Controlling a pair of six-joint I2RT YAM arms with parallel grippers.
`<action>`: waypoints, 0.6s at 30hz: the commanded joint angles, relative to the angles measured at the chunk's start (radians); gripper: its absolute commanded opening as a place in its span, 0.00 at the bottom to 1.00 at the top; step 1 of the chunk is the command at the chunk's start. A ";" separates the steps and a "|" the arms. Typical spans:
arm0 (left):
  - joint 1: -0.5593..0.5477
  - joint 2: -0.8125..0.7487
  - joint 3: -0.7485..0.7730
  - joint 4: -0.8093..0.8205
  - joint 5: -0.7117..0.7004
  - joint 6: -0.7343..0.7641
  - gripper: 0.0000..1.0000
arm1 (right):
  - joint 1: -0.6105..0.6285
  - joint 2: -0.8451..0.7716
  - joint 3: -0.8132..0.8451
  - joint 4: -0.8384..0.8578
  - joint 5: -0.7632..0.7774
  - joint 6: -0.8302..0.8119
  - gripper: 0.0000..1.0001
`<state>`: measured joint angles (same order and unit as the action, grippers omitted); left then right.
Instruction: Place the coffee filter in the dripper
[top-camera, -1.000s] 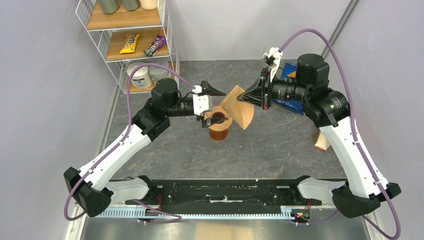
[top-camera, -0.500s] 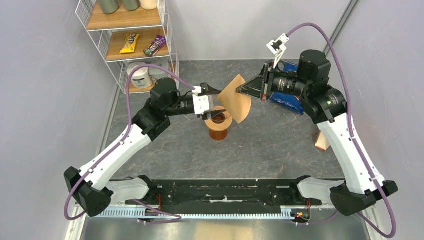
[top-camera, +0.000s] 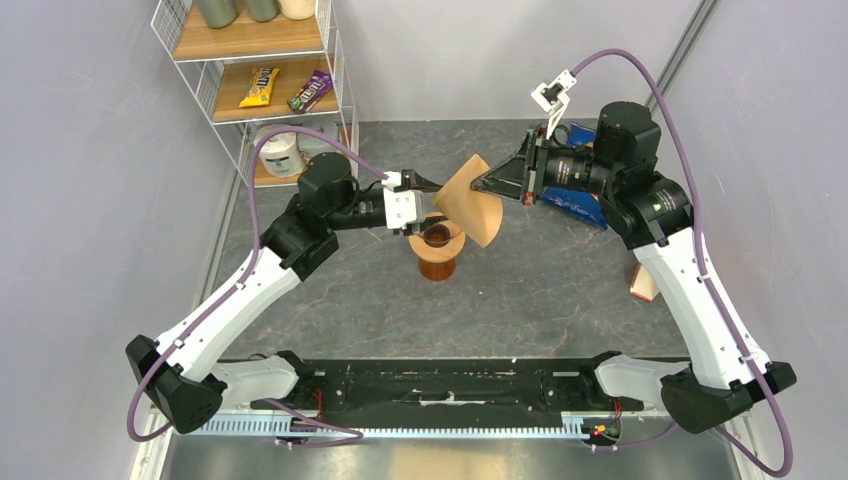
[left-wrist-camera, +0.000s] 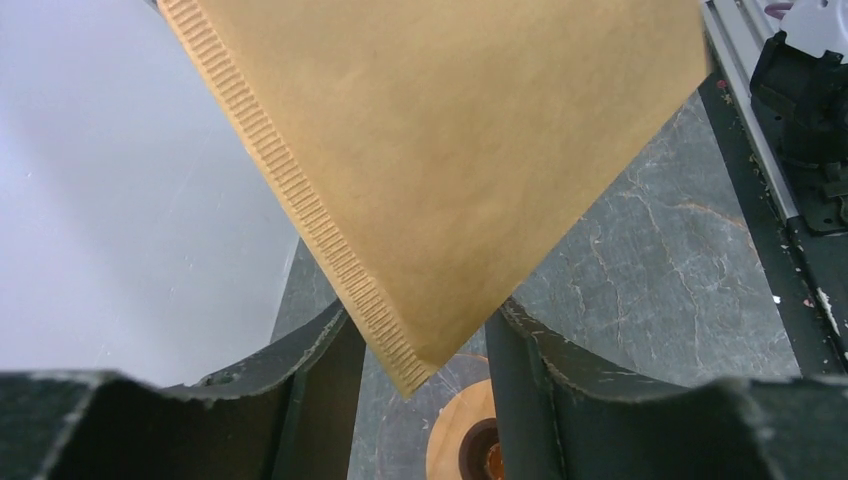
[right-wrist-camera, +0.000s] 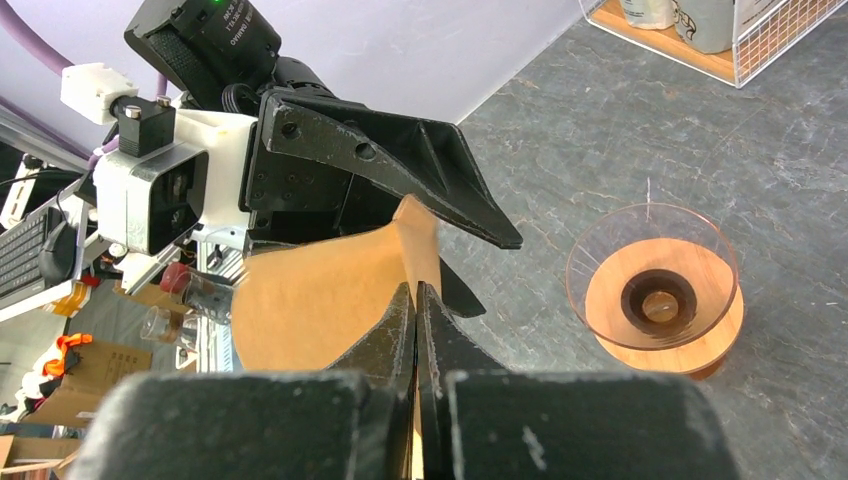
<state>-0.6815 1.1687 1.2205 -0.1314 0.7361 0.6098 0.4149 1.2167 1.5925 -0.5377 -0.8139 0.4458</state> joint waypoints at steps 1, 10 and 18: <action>-0.005 -0.011 0.045 -0.011 0.025 0.028 0.50 | -0.001 -0.012 -0.008 0.028 -0.030 0.002 0.00; -0.004 -0.002 0.048 -0.016 0.057 0.029 0.41 | -0.002 -0.016 -0.010 0.030 -0.047 -0.024 0.00; -0.005 -0.014 0.034 -0.004 0.068 0.022 0.21 | -0.002 -0.028 -0.023 0.012 -0.048 -0.065 0.00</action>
<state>-0.6811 1.1687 1.2316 -0.1509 0.7704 0.6132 0.4149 1.2148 1.5730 -0.5385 -0.8417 0.4164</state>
